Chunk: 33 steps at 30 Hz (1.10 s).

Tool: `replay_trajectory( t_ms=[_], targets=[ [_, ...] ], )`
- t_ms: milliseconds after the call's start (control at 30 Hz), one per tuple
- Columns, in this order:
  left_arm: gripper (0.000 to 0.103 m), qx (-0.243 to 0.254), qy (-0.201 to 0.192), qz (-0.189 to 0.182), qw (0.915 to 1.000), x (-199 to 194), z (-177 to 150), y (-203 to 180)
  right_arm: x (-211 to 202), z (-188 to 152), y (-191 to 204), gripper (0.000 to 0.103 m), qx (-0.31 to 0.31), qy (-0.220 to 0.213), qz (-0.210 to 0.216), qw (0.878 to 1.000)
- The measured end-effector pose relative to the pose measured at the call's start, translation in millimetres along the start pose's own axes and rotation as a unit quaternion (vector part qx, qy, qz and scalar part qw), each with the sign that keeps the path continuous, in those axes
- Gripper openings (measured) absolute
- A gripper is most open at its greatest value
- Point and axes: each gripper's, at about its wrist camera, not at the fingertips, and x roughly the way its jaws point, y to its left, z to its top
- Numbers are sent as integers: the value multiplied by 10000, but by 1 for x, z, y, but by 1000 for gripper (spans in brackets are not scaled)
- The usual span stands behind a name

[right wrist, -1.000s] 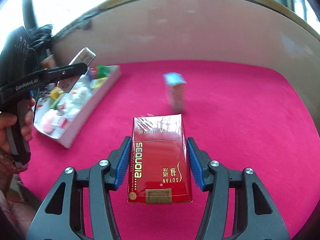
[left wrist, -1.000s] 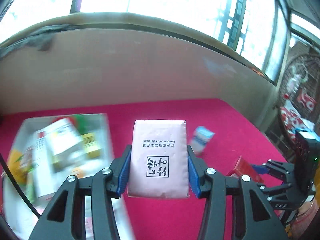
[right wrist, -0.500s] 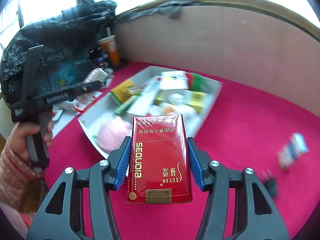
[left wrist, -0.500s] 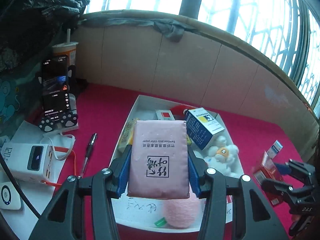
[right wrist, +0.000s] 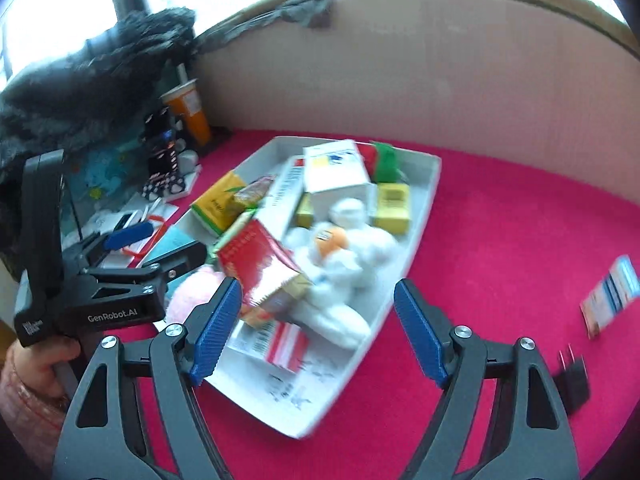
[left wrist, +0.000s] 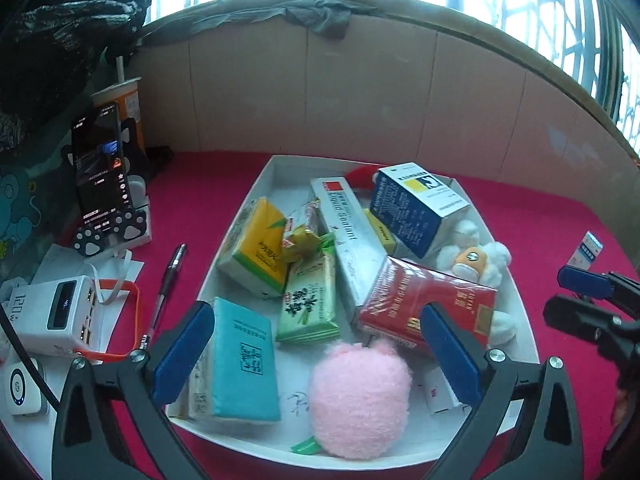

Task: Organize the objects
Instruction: 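Move both grippers back toward the blue-white box and black charger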

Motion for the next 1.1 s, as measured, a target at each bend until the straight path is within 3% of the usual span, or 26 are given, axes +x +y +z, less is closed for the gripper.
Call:
replay_trajectory(
  t_ms=[367,600,867,1000,1100],
  targets=[
    [103,454,-59,-81,9989,-11,-1,-32,-19,-6,-28,80,427,-207,-61,9989],
    [103,688,-64,-233,9973,-14,-2,-54,-48,-3,-61,80,500,-572,-485,9959],
    [103,1210,25,-728,9900,-17,-12,-103,-97,-16,-149,80,1312,-913,-1346,9779],
    [103,1571,203,-1155,9806,-16,-19,-138,-108,-22,-187,80,1493,-880,-1740,9694],
    [103,1757,385,-1500,9722,-15,-27,-164,-99,-20,-199,80,1340,-695,-1877,9706]
  ],
)
